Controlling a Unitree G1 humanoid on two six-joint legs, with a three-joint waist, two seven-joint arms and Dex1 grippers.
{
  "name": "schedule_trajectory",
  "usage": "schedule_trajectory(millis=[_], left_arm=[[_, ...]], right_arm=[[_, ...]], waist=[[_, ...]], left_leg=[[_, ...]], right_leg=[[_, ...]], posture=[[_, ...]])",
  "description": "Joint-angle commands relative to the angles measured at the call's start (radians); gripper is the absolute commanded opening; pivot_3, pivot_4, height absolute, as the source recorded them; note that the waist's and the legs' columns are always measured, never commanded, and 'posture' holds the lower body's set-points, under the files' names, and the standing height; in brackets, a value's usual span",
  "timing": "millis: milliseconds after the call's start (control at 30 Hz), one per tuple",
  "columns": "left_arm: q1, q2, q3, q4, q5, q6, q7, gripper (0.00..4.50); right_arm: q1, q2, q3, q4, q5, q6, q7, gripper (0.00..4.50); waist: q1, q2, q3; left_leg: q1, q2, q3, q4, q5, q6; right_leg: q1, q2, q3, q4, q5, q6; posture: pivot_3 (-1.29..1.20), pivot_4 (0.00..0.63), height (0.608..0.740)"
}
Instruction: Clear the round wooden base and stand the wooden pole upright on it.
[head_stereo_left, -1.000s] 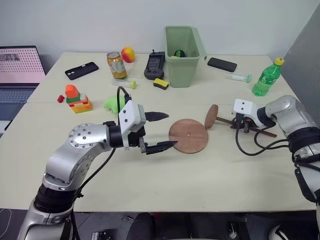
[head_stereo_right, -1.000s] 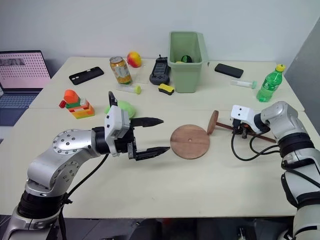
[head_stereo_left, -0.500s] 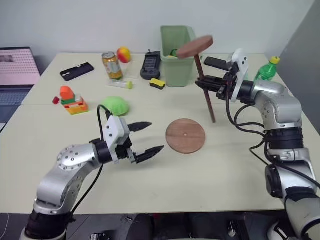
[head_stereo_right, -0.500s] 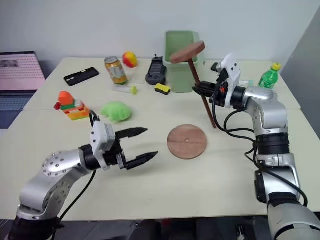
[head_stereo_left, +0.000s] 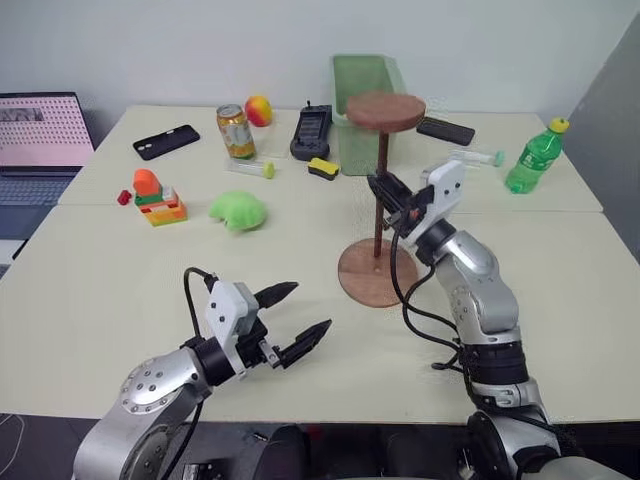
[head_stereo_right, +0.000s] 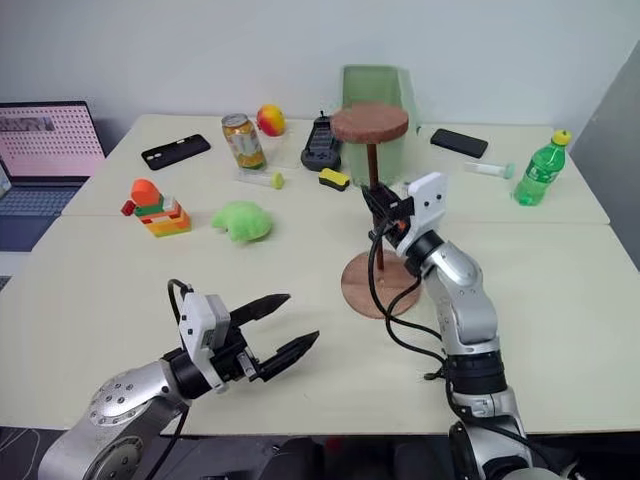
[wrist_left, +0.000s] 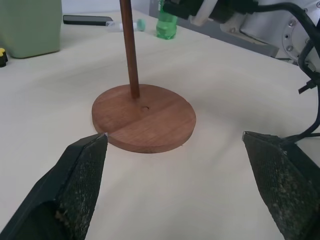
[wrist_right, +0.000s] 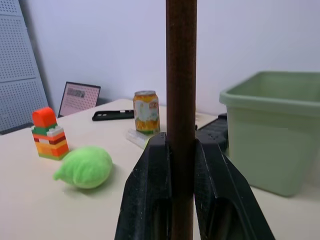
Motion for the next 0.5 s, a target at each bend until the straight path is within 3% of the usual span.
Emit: schedule_trajectory(millis=[33,500], left_arm=[[-0.019,0.009,0.007,-0.001,-0.002,-0.025,-0.009,4.5],[-0.03,0.013,-0.004,0.008,0.004,-0.033,-0.023,4.5]], right_arm=[[0.043,-0.004,0.015,-0.12,0.035,0.017,-0.01,0.24],[0.051,0.011,0.058,-0.082,0.029,-0.019,-0.044,0.24]], waist=[[-0.001,0.0,0.0],[-0.001,0.0,0.0]], left_leg=[[0.0,0.0,0.0,0.0,0.0,0.0],[0.001,0.0,0.0,0.0,0.0,0.0]], right_leg=[[0.0,0.0,0.0,0.0,0.0,0.0],[0.0,0.001,0.0,-0.001,0.0,0.0]], posture=[[0.0,0.15,0.74],[0.0,0.15,0.74]])
